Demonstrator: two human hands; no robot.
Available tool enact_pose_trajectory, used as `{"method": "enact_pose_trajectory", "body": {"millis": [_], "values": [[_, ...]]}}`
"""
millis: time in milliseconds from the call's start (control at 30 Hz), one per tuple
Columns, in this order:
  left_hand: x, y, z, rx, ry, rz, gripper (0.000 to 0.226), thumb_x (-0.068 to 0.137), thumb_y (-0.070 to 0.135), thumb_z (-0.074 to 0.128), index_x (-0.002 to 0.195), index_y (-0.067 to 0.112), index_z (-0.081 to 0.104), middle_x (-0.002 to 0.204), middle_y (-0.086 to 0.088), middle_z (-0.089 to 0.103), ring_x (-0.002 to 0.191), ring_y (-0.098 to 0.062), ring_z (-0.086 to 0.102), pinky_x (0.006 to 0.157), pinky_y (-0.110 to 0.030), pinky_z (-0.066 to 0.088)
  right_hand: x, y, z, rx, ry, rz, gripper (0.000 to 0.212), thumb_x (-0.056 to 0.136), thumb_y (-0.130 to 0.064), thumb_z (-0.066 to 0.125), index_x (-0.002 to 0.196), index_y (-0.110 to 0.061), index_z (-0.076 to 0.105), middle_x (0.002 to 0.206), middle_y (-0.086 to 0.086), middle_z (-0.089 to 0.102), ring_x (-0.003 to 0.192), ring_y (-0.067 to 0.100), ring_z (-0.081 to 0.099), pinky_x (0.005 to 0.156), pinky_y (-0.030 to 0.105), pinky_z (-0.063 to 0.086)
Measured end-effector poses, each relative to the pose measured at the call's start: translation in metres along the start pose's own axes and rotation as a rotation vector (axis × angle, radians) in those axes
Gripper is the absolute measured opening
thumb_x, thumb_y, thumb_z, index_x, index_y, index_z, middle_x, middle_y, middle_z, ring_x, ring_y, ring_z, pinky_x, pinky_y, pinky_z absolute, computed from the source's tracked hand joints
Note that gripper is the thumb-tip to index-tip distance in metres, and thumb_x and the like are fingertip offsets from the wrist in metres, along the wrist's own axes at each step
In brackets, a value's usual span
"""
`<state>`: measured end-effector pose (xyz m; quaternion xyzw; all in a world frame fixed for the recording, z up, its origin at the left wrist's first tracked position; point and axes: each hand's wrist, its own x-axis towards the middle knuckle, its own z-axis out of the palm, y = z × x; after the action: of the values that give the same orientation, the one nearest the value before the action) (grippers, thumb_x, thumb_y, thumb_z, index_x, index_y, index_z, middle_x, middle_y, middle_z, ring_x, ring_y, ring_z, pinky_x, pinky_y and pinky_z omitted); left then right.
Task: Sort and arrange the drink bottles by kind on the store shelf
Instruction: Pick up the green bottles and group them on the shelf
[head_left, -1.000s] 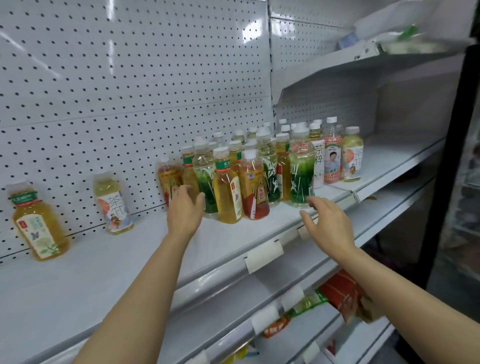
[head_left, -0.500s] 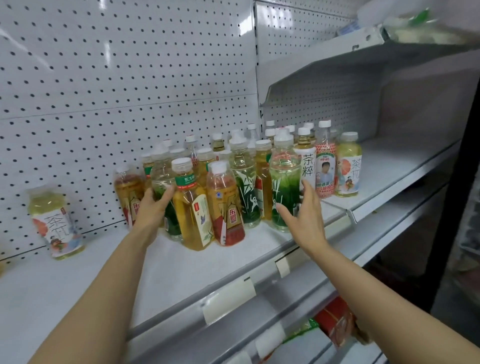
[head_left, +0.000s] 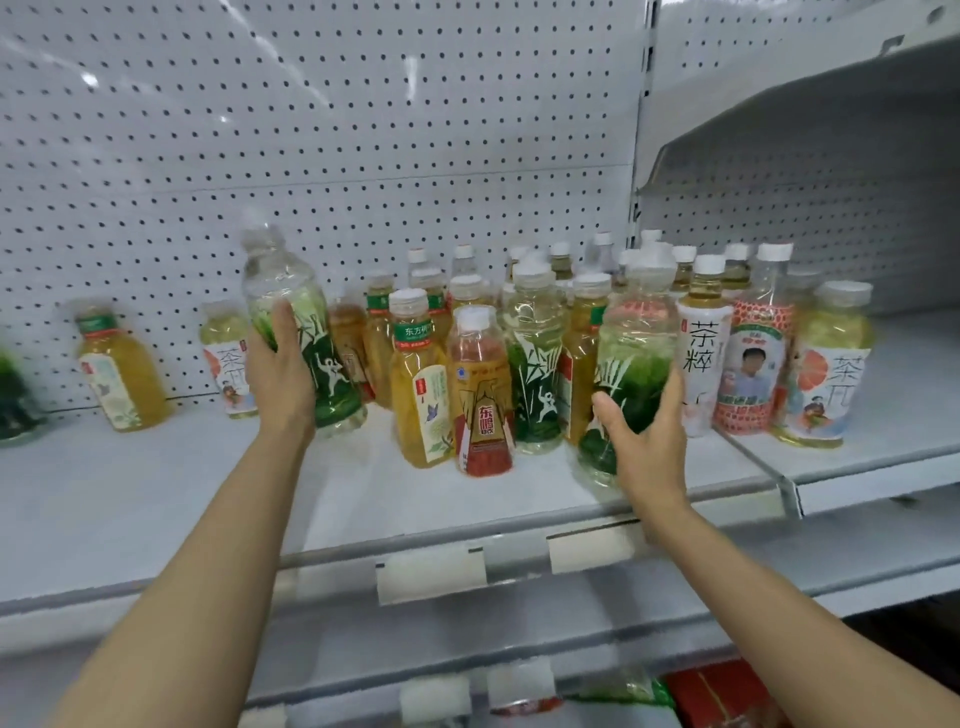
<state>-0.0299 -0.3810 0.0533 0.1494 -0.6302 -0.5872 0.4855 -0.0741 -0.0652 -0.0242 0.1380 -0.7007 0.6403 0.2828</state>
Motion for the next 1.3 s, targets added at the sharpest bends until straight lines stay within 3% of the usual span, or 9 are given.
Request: {"method": "enact_pose_trajectory", "body": {"millis": [267,367,500,600,667,867,967,1167,1300], "values": [[-0.045,0.013,-0.058,-0.063,-0.049,-0.120,0.105,0.066,0.094,0.047,0.141,0.021,0.051,0.142,-0.007,0.057,0.130,-0.029,0.053,0.108,-0.058,0.041,-0.030,-0.038,0.015,0.286,-0.240,-0.095,0.078,0.085,-0.035,0.062,0.151,-0.021,0.024,0.144,-0.020,0.040,0.132,-0.010,0.036,0.109,0.012,0.030],[-0.067,0.031,-0.082,-0.067,-0.032,-0.101,0.076,0.082,0.079,0.048,0.130,0.021,0.060,0.134,0.000,0.061,0.121,-0.016,0.055,0.112,-0.052,0.039,-0.054,-0.054,0.038,0.353,-0.342,-0.075,0.077,0.086,-0.035,0.063,0.152,-0.022,0.024,0.145,-0.009,0.046,0.133,0.007,0.044,0.111,0.034,0.038],[-0.082,0.041,-0.125,-0.005,0.030,-0.097,0.069,0.095,0.064,0.042,0.135,0.011,0.057,0.137,-0.003,0.058,0.125,-0.016,0.054,0.112,-0.038,0.039,-0.092,-0.081,0.077,0.419,-0.427,-0.014,0.083,0.085,-0.040,0.062,0.154,-0.025,0.018,0.147,-0.027,0.034,0.134,-0.012,0.031,0.116,0.028,0.028],[-0.086,0.048,-0.163,0.043,0.069,-0.061,0.045,0.101,0.055,0.037,0.110,0.020,0.063,0.108,0.007,0.058,0.096,-0.005,0.053,0.086,-0.016,0.042,-0.124,-0.105,0.109,0.452,-0.480,0.008,0.080,0.085,-0.040,0.058,0.152,-0.030,0.015,0.143,-0.038,0.023,0.127,-0.028,0.020,0.111,0.008,0.018],[-0.086,0.051,-0.189,0.063,0.099,-0.039,0.055,0.102,0.053,0.036,0.128,0.011,0.059,0.112,0.007,0.056,0.104,-0.009,0.051,0.091,-0.022,0.040,-0.146,-0.120,0.132,0.500,-0.514,0.019,0.078,0.086,-0.036,0.058,0.150,-0.032,0.014,0.137,-0.043,0.023,0.122,-0.033,0.021,0.103,0.000,0.019],[-0.076,0.047,-0.256,0.106,0.145,-0.039,0.056,0.094,0.066,0.041,0.073,0.014,0.043,0.069,-0.009,0.039,0.067,-0.015,0.037,0.065,-0.037,0.035,-0.195,-0.159,0.194,0.613,-0.579,0.169,0.079,0.084,-0.041,0.064,0.152,-0.027,0.025,0.145,-0.011,0.046,0.133,0.008,0.044,0.115,0.044,0.032],[-0.059,0.043,-0.285,0.085,0.164,-0.052,0.072,0.083,0.077,0.047,0.080,0.006,0.057,0.095,-0.033,0.061,0.089,-0.024,0.058,0.087,-0.051,0.049,-0.203,-0.173,0.220,0.608,-0.617,0.167,0.078,0.085,-0.037,0.061,0.152,-0.026,0.023,0.143,-0.014,0.046,0.131,0.005,0.044,0.115,0.040,0.033],[-0.020,0.046,-0.333,0.115,0.234,-0.043,0.090,0.086,0.076,0.045,0.107,-0.010,0.058,0.090,-0.014,0.066,0.094,-0.025,0.058,0.086,-0.050,0.047,-0.207,-0.185,0.285,0.648,-0.688,0.117,0.082,0.084,-0.043,0.060,0.153,-0.028,0.019,0.156,-0.011,0.029,0.143,0.008,0.027,0.119,0.038,0.023],[0.004,0.044,-0.362,0.125,0.282,0.021,0.100,0.085,0.079,0.044,0.129,-0.011,0.050,0.136,-0.031,0.051,0.129,-0.043,0.049,0.109,-0.061,0.036,-0.209,-0.190,0.328,0.683,-0.721,0.097,0.069,0.090,-0.033,0.061,0.146,-0.038,0.022,0.131,-0.038,0.037,0.116,-0.027,0.035,0.105,0.012,0.030]]}}
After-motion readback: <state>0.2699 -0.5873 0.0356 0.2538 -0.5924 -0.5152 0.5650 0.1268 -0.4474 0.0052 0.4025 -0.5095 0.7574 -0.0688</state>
